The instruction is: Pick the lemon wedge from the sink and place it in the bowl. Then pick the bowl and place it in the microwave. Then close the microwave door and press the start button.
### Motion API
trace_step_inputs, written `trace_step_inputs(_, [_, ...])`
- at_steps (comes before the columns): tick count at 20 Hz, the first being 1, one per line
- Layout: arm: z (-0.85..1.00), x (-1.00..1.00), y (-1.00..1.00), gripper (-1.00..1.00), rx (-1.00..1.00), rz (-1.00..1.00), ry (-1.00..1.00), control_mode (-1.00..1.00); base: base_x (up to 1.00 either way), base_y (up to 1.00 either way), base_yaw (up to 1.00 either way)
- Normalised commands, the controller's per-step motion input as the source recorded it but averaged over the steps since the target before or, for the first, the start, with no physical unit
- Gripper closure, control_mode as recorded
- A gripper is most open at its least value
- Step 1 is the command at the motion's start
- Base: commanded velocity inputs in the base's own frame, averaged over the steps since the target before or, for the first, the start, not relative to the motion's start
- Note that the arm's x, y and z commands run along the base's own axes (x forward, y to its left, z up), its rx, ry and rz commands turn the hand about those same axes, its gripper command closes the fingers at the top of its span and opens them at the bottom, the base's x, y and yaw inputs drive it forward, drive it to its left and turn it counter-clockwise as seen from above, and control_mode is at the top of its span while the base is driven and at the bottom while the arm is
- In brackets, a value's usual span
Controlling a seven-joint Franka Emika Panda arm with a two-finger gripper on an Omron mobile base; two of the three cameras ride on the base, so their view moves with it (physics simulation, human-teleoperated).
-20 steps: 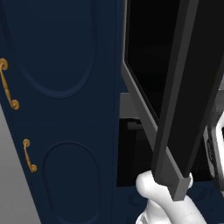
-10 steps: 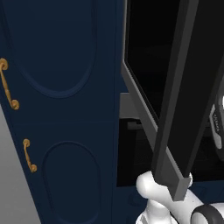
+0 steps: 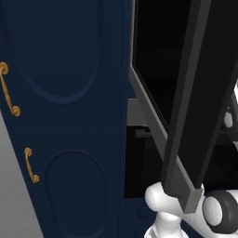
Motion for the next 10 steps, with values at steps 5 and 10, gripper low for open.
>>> trace_step_inputs(5, [0.0,0.45,-0.03,1.0,-0.02,0.03,0.11,-1.0,0.0,0.0,0.0])
trace_step_inputs(10, [0.0,0.57,-0.07,1.0,0.0,0.0,0.13,-1.0,0.0,0.0,0.0])
